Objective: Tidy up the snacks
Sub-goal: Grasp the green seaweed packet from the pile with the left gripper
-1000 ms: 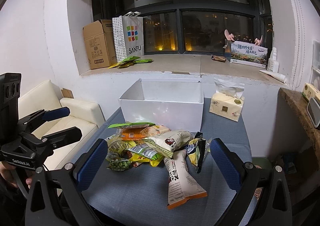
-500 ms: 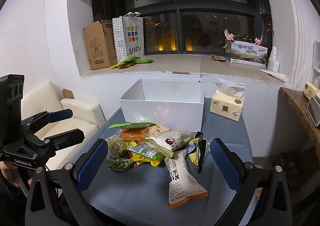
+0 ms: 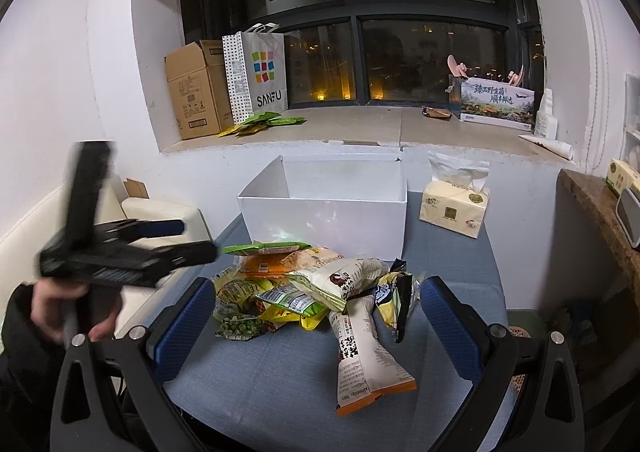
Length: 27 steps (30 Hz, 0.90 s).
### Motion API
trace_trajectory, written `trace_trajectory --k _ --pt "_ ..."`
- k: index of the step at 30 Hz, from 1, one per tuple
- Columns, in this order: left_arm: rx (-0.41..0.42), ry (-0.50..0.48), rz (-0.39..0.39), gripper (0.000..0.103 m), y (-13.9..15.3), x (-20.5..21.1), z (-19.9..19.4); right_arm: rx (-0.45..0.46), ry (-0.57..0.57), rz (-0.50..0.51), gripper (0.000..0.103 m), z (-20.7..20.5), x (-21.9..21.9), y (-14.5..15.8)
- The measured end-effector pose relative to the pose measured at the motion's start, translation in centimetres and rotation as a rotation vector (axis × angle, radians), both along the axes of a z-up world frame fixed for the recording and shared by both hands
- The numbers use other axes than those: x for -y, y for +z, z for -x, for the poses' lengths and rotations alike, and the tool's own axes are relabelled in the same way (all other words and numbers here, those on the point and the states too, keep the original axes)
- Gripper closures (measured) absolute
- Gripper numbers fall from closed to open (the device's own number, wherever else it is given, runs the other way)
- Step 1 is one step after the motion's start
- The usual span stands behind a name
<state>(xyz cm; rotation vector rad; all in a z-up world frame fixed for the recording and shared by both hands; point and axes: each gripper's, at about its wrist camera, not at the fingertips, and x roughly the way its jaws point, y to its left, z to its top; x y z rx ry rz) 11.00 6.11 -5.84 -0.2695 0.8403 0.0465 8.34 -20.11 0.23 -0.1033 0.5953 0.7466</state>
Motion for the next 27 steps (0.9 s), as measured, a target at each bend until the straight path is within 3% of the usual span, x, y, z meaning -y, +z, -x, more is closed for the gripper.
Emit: trace_trajectory --k 6,12,13,14,15,21,27 --pt "-0.21 0.028 0.105 0.0 -3.8 -2.6 -6.9 -0.019 -0.005 -0.001 0.0 -0.3 0.0 -0.6" --pt "-0.379 0.042 0.113 0.001 -7.4 -3.1 -9.9 -0.034 -0.01 -0.007 0.0 -0.6 0.4 -1.0" --pt "-0.381 0.035 0.119 0.007 -7.7 -3.2 -10.0 -0.036 -0.013 -0.009 0.0 -0.7 0.5 -1.1" --pt "-0.368 0.031 0.128 0.025 -7.8 -3.2 -9.9 -0.039 -0.015 -0.012 0.0 -0.8 0.7 -1.1" --pt "-0.356 0.029 0.135 0.027 -7.7 -3.3 -9.6 -0.041 -0.017 -0.015 0.0 -0.9 0.8 -1.2" --pt "-0.268 0.003 0.111 0.03 -5.6 -3.4 -7.0 -0.076 -0.035 -0.026 0.0 -1.5 1.1 -1.6" --pt "-0.008 -0.015 0.023 0.03 -0.9 -2.3 -0.7 -0.098 -0.026 -0.04 0.0 -1.8 1.1 -1.9"
